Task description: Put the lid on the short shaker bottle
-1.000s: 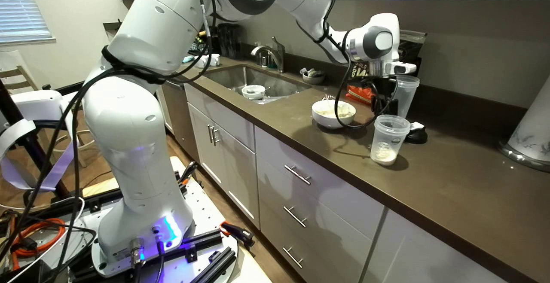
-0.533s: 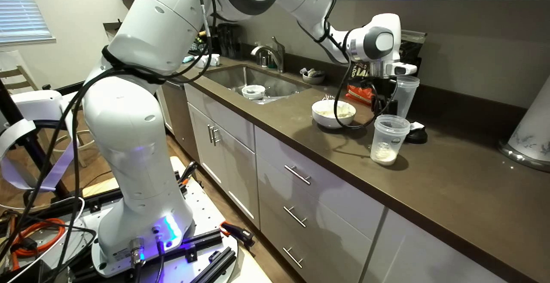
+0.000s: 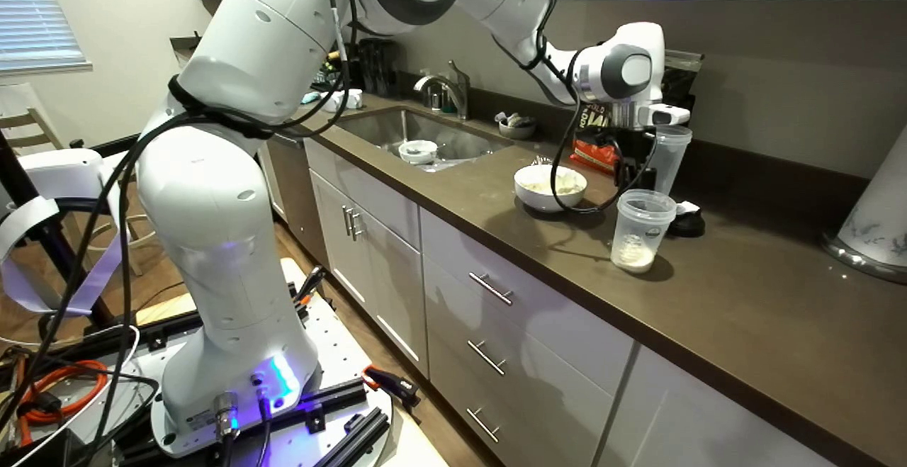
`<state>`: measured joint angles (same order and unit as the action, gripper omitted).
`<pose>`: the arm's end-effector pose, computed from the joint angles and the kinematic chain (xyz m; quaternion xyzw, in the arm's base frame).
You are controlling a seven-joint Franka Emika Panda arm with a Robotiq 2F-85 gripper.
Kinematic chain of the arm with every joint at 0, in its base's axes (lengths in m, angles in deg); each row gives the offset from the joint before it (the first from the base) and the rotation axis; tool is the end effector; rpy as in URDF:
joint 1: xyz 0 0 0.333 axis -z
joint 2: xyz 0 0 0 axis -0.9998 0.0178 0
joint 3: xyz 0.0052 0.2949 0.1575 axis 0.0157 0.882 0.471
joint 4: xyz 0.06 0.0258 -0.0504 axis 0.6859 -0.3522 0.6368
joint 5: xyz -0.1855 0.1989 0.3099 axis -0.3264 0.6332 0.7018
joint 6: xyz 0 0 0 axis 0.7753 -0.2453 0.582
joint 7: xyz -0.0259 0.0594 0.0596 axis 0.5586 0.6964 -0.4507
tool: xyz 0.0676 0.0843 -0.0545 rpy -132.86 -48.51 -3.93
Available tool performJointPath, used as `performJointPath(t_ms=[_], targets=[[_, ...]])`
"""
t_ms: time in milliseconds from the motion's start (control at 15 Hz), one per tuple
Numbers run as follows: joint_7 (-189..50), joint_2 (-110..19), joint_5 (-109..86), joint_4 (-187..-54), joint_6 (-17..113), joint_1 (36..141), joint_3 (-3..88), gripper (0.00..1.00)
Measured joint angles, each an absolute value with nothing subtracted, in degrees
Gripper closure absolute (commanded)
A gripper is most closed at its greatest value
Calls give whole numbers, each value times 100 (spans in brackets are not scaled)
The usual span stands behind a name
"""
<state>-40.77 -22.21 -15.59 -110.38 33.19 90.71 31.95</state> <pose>0.7251 -0.1808 0.2814 0.9248 -0.3568 0.0083 0.1317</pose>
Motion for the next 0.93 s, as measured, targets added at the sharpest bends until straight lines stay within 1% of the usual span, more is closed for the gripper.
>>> performJointPath(t_ms=[200, 400, 533, 600, 667, 733, 933], targets=[[-4077, -2220, -1511, -11038, 3319, 9097, 3210, 30], [-4077, -2215, -1478, -11038, 3320, 9105, 3211, 31], [-4077, -2208, -1460, -11038, 3321, 9107, 3216, 37], [-4077, -2204, -1451, -11038, 3321, 9108, 3219, 39], [-4077, -2199, -1441, -11038, 3322, 9108, 3223, 45], [-4077, -2194, -1426, -11038, 3322, 9109, 3227, 41], [-4077, -2171, -1351, -11038, 3326, 9111, 3238, 46]])
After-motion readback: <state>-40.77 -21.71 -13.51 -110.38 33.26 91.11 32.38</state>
